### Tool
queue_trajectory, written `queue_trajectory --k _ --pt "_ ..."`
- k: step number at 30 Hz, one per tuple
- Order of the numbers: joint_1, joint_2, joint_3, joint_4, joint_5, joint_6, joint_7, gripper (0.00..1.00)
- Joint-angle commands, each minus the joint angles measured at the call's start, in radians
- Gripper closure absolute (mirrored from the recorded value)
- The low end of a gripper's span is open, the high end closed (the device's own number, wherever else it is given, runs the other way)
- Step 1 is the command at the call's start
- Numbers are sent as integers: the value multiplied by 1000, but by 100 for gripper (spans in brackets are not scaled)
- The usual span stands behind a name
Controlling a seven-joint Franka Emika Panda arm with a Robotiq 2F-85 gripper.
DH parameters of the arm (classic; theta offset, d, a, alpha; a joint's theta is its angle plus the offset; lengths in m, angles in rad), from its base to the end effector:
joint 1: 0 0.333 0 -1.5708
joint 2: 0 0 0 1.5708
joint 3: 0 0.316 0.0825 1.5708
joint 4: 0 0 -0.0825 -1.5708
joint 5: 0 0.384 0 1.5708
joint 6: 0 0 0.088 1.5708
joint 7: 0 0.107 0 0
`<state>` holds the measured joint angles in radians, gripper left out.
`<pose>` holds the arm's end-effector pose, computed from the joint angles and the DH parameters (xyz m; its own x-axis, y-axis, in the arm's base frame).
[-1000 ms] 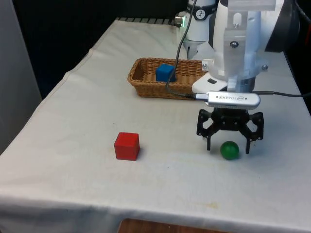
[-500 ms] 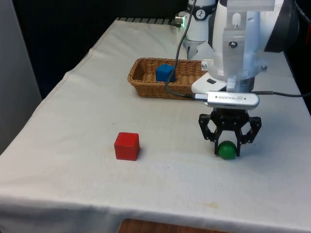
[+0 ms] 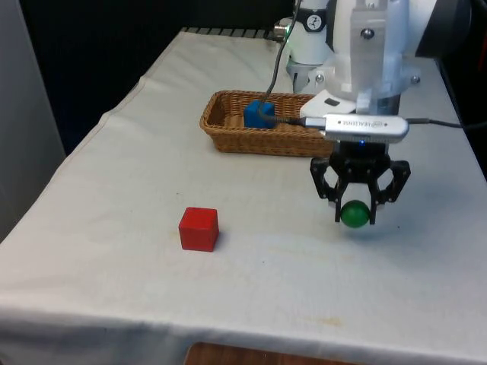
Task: Place all non-red objects into the basket.
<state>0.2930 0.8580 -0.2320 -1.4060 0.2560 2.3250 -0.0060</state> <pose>0.7330 0.0849 0.2054 0.9961 -0.0163 0.0865 -0.0142 -0.9996 -0.0251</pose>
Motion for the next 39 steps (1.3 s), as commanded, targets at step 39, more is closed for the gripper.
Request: queue_trajectory --k 39 --pt "25 -449 -8 -473 -185 6 -15 100"
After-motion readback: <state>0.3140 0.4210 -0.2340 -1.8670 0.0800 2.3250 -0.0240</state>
